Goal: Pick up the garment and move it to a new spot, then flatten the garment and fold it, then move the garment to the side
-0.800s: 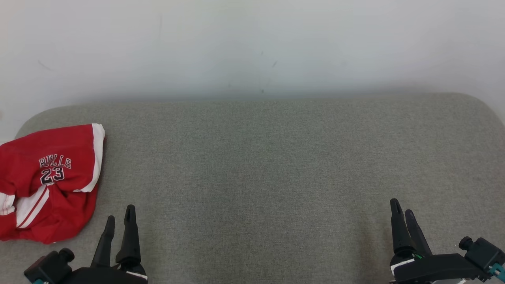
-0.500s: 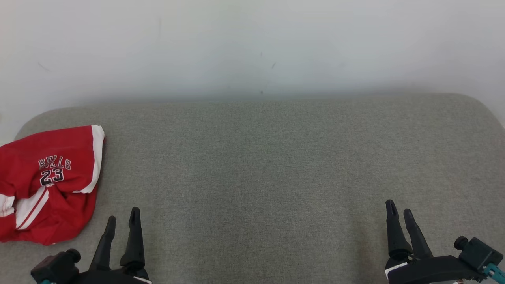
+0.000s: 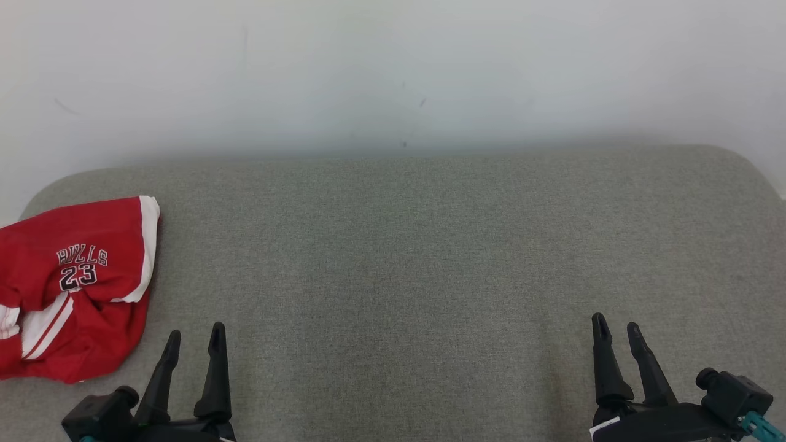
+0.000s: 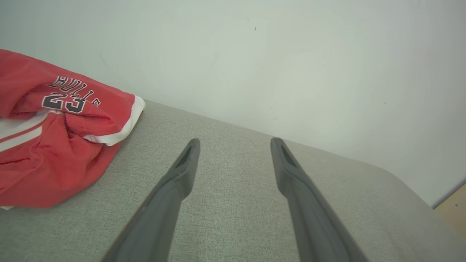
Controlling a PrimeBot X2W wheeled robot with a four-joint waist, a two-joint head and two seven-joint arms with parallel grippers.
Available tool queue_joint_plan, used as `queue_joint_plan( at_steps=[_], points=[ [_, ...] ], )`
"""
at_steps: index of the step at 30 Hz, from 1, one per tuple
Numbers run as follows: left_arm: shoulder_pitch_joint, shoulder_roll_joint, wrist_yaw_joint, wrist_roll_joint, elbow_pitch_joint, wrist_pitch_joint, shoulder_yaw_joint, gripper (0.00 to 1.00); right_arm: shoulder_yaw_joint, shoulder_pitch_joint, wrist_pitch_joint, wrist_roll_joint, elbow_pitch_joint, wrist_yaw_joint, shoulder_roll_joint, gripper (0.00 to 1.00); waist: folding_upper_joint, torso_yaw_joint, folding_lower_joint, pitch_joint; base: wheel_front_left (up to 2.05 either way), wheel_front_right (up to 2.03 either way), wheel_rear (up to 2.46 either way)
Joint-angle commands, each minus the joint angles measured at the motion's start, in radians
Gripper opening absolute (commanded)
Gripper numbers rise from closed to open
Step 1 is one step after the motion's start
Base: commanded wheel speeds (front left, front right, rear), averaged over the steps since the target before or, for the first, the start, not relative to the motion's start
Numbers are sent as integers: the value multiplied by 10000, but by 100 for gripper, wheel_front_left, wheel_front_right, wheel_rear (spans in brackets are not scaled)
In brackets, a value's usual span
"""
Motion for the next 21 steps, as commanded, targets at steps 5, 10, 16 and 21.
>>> queue_joint_plan(
  at_steps=[5,10,16,21],
  points=[
    [109,134,-40,743,-162,-218,-26,100,54,37,-198,-785,-165,-13,-25,100,0,-15,0,-3,0,0,0],
    [132,157,-41,1058,-168,-307,-6,100,79,72,-296,-1162,-192,-13,-25,100,0,-22,0,0,0,0,0],
    [207,166,-28,1645,-181,-472,37,100,102,147,-454,-1750,-208,-14,-26,100,0,-27,0,6,0,0,0],
    [263,178,-15,2066,-182,-580,103,100,120,161,-563,-2137,-226,-15,-26,100,0,-47,0,6,0,0,0]
  ],
)
